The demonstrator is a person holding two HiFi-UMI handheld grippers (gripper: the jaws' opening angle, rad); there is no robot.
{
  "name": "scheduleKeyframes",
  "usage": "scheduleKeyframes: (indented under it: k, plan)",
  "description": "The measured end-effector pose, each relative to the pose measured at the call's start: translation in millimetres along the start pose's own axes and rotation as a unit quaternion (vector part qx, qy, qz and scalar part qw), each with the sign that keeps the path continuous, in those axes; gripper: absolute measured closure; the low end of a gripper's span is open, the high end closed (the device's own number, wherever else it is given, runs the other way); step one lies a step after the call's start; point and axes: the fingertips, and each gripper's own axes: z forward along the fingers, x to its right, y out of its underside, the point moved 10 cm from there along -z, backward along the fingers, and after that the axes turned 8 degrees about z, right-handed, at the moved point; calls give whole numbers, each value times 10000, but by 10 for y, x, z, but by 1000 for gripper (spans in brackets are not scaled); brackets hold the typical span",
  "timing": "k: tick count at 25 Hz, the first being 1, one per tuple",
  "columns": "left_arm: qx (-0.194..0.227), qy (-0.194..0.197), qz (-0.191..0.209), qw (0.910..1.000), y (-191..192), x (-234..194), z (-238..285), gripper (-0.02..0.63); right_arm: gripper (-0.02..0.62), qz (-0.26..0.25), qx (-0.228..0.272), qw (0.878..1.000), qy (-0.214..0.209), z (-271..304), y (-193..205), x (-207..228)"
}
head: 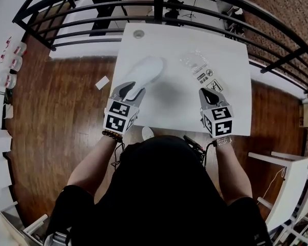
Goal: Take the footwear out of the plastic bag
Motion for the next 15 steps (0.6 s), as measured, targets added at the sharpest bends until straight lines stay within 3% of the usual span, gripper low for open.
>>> scheduleKeyframes:
  k: [3, 7, 15]
  plan:
    - [187, 39, -3, 9998, -168, 303, -48, 473, 603, -268, 148, 9991, -288, -125, -52, -70]
    - [392, 70, 94, 9992, -376, 776, -87, 584, 603, -593, 417, 9951, -668, -335, -76, -153]
    - [661, 50, 71, 9978, -736, 1549, -225, 591, 603, -805, 1089, 9822, -1303, -875, -117, -296]
